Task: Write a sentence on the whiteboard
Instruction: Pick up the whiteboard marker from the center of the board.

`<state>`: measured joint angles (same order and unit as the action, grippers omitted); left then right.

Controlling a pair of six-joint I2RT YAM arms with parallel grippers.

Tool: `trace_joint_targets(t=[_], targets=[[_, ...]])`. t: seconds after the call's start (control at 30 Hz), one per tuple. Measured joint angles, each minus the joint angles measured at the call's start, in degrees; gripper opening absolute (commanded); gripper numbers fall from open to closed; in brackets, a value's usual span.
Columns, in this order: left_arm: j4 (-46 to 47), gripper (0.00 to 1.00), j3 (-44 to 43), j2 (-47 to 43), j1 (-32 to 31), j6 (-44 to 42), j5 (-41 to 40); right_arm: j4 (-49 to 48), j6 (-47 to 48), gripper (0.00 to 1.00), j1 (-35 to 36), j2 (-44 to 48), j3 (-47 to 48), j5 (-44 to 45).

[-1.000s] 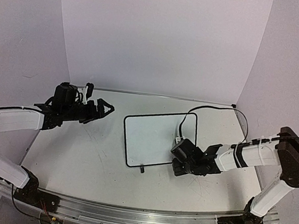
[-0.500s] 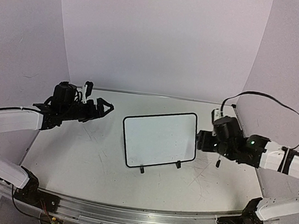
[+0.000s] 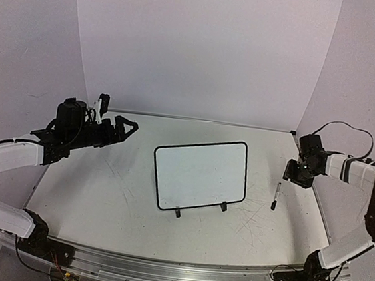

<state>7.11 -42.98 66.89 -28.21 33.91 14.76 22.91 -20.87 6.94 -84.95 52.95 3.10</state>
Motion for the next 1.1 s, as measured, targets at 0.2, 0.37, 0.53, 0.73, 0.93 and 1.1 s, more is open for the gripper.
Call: trace_joint_targets(t=[0.2, 0.37, 0.53, 0.73, 0.93, 1.1], targets=[[0.0, 0.99, 0.0, 0.0, 0.0, 0.0, 0.1, 2.6, 0.9, 0.45, -1.2, -10.2, 1.1, -7.4], [0.0, 0.99, 0.0, 0.0, 0.0, -0.1, 0.2, 2.9, 0.9, 0.38, -1.0, -13.8, 1.8, -8.1], [0.0, 0.99, 0.0, 0.0, 0.0, -0.1, 0.3, 2.5, 0.7, 0.2, -0.6, -15.5, 2.8, -8.1], [0.0, 0.98, 0.0, 0.0, 0.0, -0.8, 1.6, 1.1, 0.4, 0.0, 0.2, -15.8, 2.7, -7.5], [-0.1, 0.95, -0.1, -0.4, -0.3, -1.8, 4.5, -1.0, 0.2, 0.0, 0.5, -6.5, -2.8, -8.4], [-0.6, 0.94, -3.0, -0.1, -5.2, -3.3, 6.4, -3.9, 1.4, 0.0, 0.5, 15.0, -6.3, -13.8]])
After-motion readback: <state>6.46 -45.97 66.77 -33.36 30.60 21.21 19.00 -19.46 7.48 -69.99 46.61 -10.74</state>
